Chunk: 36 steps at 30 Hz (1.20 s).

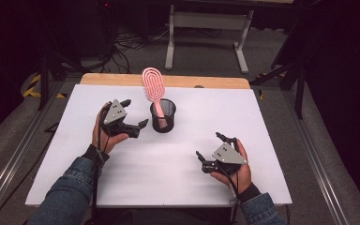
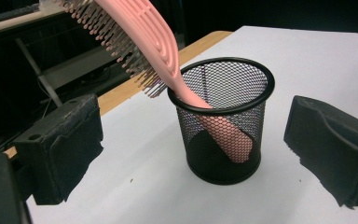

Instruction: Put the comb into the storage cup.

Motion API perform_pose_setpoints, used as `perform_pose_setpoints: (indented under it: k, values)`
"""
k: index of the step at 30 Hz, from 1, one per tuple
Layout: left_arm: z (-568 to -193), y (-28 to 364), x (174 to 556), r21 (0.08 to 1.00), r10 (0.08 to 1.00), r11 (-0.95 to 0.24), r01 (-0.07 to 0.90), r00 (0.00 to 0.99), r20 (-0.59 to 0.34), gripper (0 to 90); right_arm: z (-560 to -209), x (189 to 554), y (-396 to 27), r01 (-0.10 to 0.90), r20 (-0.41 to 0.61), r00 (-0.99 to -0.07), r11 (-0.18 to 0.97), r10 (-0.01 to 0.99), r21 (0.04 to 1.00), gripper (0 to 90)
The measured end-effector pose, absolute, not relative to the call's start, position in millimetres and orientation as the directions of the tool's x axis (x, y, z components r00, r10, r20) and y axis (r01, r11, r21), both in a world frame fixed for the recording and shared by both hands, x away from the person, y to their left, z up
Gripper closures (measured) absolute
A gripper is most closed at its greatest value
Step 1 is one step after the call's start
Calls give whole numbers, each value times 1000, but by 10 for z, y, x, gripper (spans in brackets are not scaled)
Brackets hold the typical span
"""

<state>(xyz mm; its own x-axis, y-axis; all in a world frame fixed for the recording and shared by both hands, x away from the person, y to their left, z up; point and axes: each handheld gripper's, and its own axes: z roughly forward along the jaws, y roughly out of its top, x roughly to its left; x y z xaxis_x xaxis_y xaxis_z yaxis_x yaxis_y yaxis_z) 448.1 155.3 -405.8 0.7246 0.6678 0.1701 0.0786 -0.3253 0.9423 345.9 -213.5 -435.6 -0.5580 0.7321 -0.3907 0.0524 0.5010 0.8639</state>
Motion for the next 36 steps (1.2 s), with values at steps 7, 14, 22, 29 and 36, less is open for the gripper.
perform_pose_setpoints:
  k: [7, 14, 22, 29, 36]
  values:
    - [-4056, 1590, 4386, 944, 662, -322, 63, 729, 177, 51, -4341, 3458, -2141, 49, -388, -558, 496, 733, 867, 93]
    - [-4003, 1521, 4281, 938, 637, -344, 26, 740, 214, 49, -4332, 3451, -2156, 42, -384, -558, 487, 736, 872, 93]
    - [-3972, 1507, 4196, 943, 625, -334, 13, 752, 211, 48, -4325, 3447, -2157, 37, -385, -556, 484, 737, 874, 93]
    - [-3948, 1491, 4113, 937, 606, -349, -10, 761, 234, 48, -4317, 3443, -2164, 34, -383, -554, 480, 739, 877, 93]
    - [-3914, 1492, 4026, 935, 591, -352, -30, 768, 247, 48, -4307, 3441, -2173, 31, -378, -553, 472, 742, 881, 93]
